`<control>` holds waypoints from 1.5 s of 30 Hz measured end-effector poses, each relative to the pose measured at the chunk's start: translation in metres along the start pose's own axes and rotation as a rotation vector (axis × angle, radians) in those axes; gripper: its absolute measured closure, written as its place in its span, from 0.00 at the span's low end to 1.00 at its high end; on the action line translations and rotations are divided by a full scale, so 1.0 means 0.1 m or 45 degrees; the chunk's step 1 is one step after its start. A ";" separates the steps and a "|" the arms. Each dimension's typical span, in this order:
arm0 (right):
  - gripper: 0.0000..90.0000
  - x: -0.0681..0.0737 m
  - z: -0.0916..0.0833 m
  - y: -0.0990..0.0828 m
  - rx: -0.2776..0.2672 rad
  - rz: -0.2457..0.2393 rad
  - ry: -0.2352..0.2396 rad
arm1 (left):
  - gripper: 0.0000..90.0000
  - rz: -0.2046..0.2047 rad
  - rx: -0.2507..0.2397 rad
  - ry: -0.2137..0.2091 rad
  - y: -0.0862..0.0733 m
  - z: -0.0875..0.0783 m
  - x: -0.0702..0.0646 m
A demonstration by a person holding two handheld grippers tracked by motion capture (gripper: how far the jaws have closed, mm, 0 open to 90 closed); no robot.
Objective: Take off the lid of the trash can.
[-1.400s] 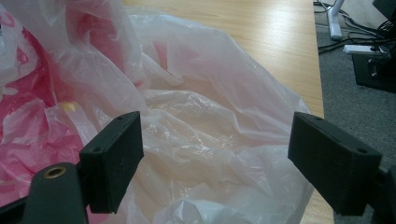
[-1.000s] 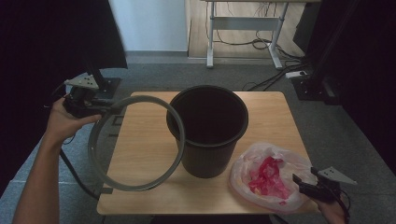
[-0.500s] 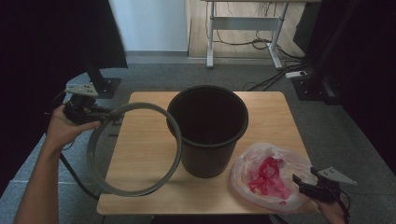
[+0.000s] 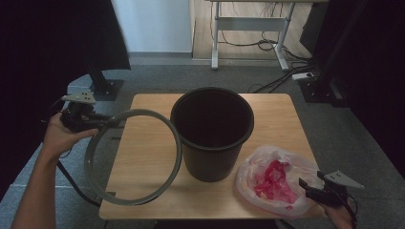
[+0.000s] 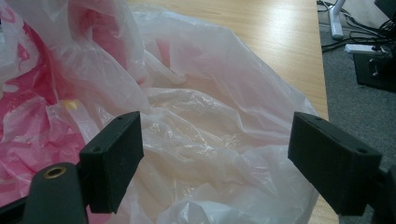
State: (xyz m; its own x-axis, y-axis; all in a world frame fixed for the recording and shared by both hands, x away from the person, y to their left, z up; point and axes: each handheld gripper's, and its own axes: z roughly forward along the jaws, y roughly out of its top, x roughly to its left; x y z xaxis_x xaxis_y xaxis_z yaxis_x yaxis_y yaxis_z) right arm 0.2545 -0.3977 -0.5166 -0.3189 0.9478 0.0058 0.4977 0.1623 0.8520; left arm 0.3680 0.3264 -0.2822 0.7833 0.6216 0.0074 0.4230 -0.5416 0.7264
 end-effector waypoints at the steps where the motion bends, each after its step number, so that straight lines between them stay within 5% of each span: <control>1: 0.20 0.00 0.00 0.00 -0.001 -0.001 0.000 | 0.86 0.002 0.004 0.001 -0.01 -0.01 0.00; 15: 0.20 0.00 0.00 0.00 0.000 0.002 -0.001 | 0.86 -0.020 0.037 0.018 -0.18 -0.04 0.04; 45: 0.20 -0.02 -0.02 0.00 0.001 0.005 -0.020 | 0.85 -0.055 0.094 -0.013 -0.55 0.55 0.13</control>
State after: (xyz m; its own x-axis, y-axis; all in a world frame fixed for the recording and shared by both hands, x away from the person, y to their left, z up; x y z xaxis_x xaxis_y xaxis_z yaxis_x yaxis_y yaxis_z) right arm 0.2537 -0.3997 -0.5158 -0.3047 0.9525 0.0008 0.4994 0.1591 0.8516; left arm 0.3802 0.3334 -0.3602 0.7682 0.6395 -0.0303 0.4885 -0.5550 0.6733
